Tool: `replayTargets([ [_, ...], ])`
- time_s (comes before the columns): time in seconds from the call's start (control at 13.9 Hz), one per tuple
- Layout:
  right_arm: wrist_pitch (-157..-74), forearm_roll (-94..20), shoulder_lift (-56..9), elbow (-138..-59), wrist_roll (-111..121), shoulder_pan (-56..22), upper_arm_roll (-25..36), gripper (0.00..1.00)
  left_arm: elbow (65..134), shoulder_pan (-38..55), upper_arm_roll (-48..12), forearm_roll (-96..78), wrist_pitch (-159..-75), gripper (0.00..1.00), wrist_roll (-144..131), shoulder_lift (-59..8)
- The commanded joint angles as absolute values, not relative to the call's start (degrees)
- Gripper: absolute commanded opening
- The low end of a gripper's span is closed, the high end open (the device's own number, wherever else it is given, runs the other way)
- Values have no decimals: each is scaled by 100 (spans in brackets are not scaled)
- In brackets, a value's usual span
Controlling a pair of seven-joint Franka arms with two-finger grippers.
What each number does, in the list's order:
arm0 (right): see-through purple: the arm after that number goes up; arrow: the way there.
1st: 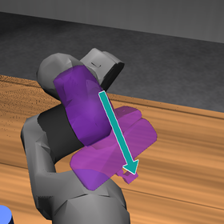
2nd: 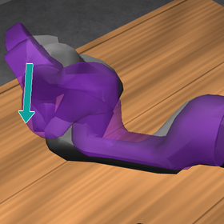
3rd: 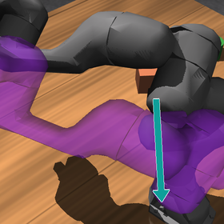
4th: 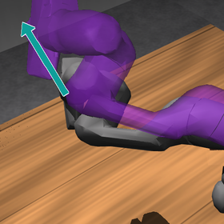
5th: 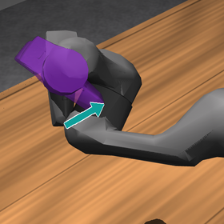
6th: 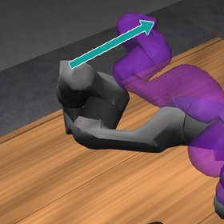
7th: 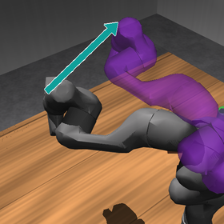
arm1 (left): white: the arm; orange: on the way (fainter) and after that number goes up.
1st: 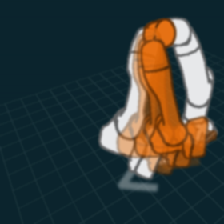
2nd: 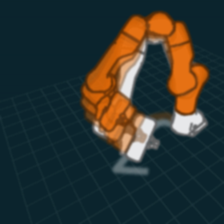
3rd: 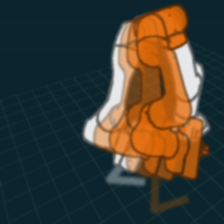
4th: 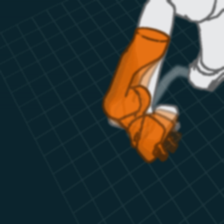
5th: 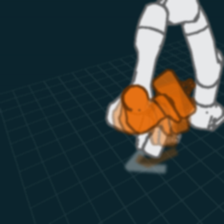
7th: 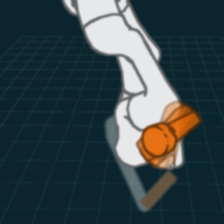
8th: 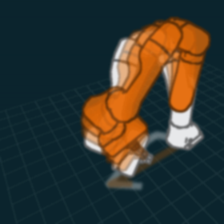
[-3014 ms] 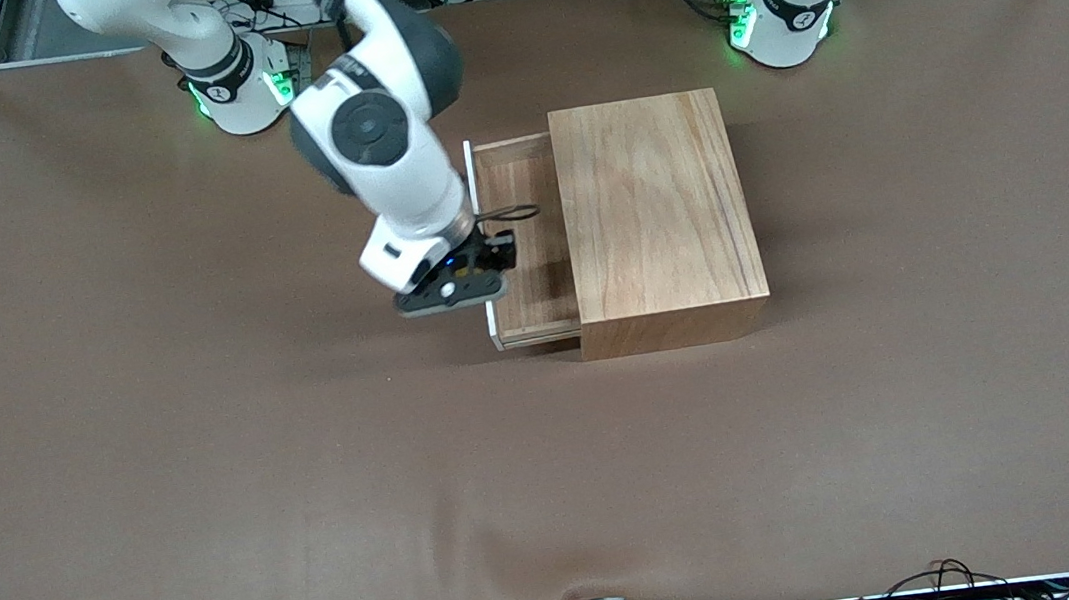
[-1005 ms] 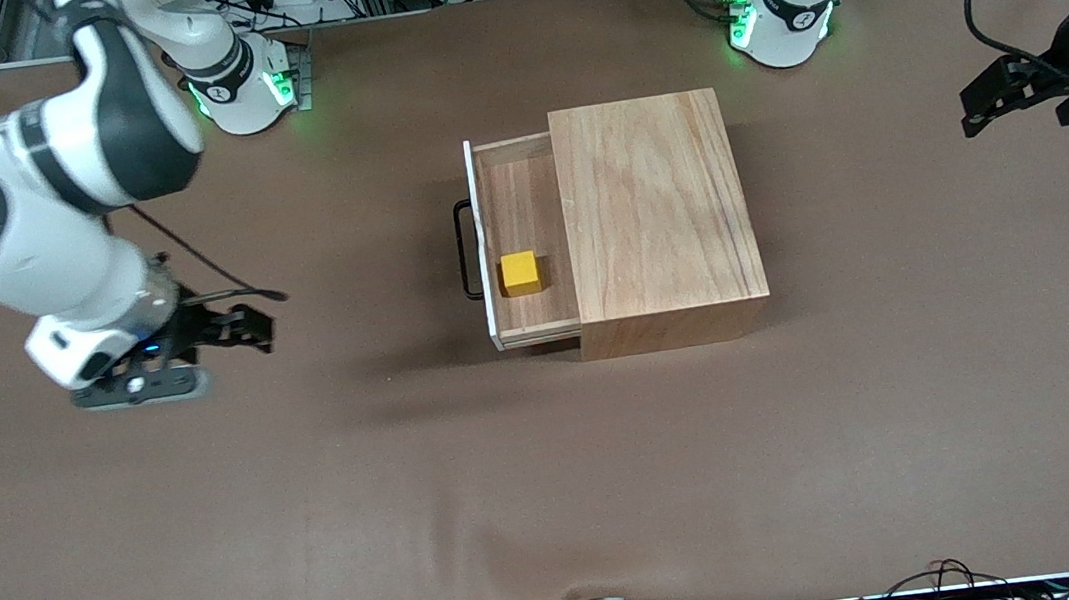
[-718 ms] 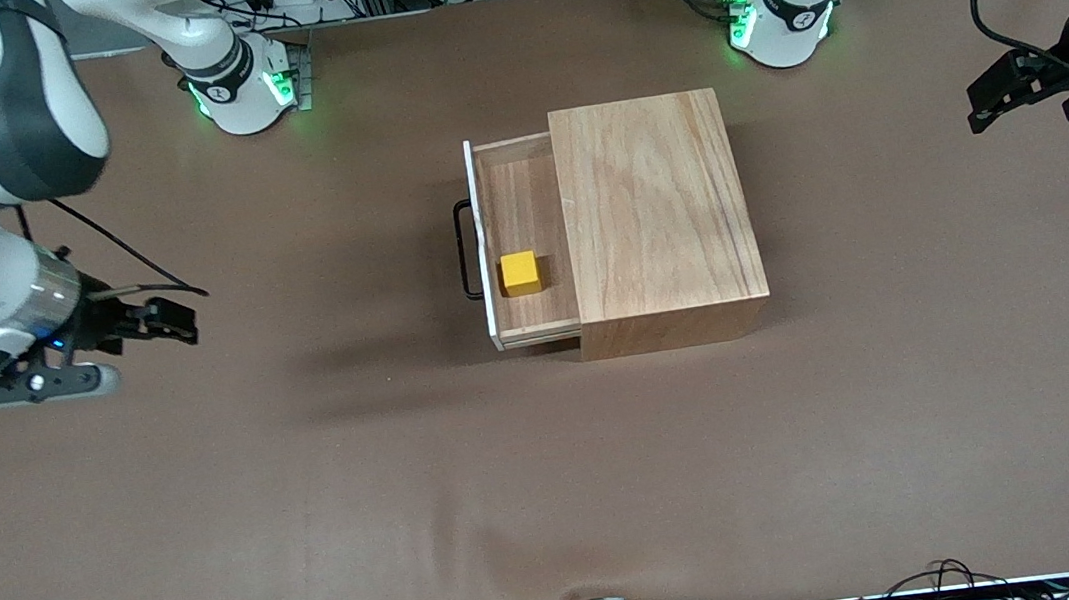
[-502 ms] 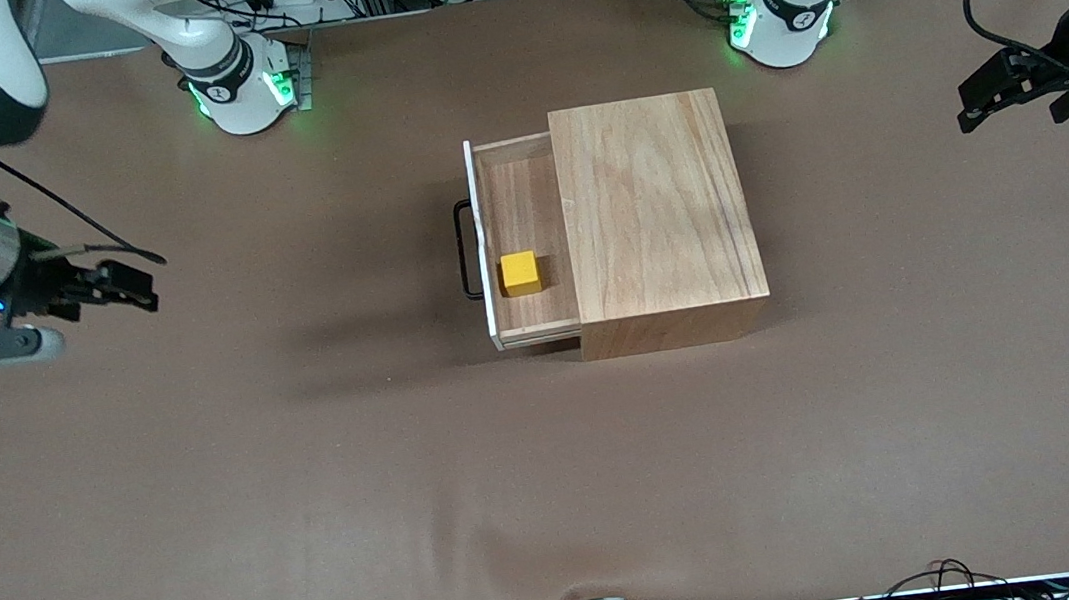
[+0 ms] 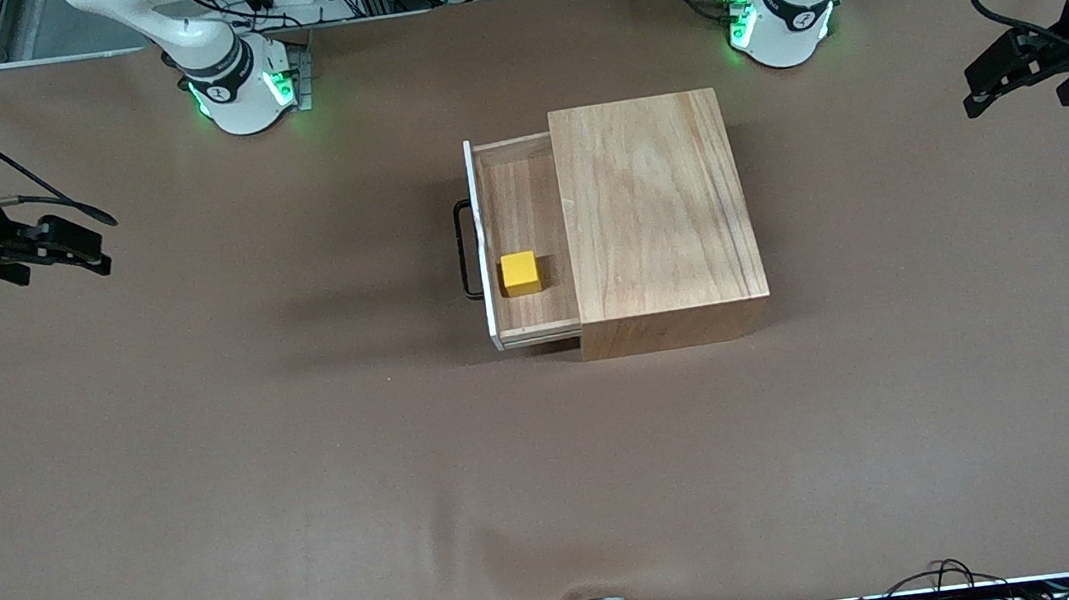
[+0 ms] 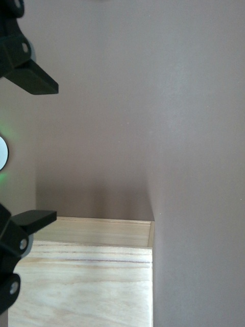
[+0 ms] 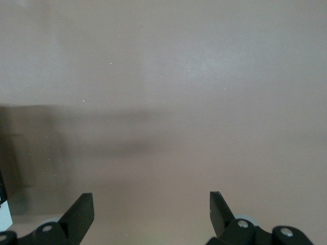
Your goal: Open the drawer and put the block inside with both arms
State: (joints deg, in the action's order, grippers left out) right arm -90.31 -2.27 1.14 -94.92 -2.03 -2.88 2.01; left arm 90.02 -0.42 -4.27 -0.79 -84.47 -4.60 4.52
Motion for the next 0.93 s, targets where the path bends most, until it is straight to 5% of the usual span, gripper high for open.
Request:
replayTargets([
  [0.0,-9000,-202,308,-9659,-79,113,-52,100,8974,-97,-448,-141,-8393,100,-536,492],
  [0.86,-8561,-176,316,-9264,26,238,-203,100,8675,-210,-316,-79,-8385,100,-484,378],
])
